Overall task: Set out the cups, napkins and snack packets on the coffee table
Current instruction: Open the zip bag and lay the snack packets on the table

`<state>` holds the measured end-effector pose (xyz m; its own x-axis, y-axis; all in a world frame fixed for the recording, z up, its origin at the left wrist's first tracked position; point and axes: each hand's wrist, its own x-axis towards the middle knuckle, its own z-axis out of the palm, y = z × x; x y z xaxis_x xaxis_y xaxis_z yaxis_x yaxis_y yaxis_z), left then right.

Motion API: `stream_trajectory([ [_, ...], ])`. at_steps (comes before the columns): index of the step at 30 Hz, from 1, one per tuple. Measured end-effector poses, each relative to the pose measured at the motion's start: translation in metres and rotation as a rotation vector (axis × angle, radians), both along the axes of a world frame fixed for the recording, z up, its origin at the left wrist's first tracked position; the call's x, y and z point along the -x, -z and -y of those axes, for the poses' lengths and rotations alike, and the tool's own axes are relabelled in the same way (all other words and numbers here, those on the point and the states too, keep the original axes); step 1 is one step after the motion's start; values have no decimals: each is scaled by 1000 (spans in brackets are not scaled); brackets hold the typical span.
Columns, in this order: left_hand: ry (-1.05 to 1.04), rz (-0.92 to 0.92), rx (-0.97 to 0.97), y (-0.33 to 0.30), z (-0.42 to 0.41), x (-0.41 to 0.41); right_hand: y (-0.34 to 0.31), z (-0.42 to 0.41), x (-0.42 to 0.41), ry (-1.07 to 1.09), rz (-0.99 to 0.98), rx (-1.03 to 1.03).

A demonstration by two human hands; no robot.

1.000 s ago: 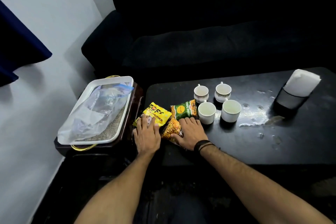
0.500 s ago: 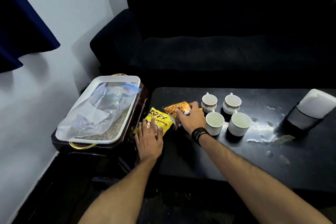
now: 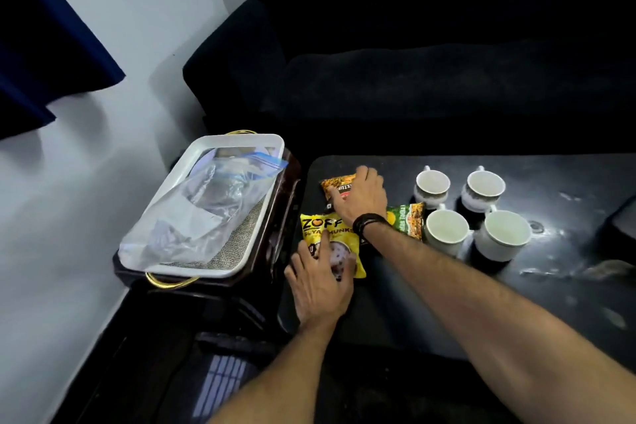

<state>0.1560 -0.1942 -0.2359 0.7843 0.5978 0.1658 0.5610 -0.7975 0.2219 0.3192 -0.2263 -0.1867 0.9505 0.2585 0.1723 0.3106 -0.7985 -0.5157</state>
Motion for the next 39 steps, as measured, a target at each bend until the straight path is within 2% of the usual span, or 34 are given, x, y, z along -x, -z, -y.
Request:
stream_trajectory([
  [2,-6,18,-7,1,0,-1,2,4,-4,-168,135,78],
  [3,-6,26,-8,2,0,-2,5,5,-7,-283,141,166],
  [6,21,26,-1,4,-2,-1,17,4,-10,-476,-64,387],
  [12,104,36,-37,5,-3,-3,24,-10,-16,-438,-147,435],
  [16,61,24,-55,4,-3,-3,8,-5,-10,-422,-188,310],
  [19,29,15,-52,5,-3,-3,-14,17,-8,-297,-6,243],
  [20,23,13,-51,5,-3,-3,-21,28,-8,-259,40,292],
  [22,28,15,-45,3,-2,0,-33,49,-6,-247,0,479],
  [24,37,19,-33,0,-1,5,-38,67,-1,-283,-157,696],
  [26,44,11,-8,-3,2,14,-36,80,7,-314,-292,820],
  [28,50,-4,15,-3,3,19,-30,88,15,-351,-243,797],
  [31,48,2,12,-2,3,20,-29,87,20,-401,-13,710],
  [36,45,22,7,4,0,17,-61,77,16,-351,-110,743],
  [39,48,22,-4,4,1,15,-88,73,-3,-176,-97,572],
])
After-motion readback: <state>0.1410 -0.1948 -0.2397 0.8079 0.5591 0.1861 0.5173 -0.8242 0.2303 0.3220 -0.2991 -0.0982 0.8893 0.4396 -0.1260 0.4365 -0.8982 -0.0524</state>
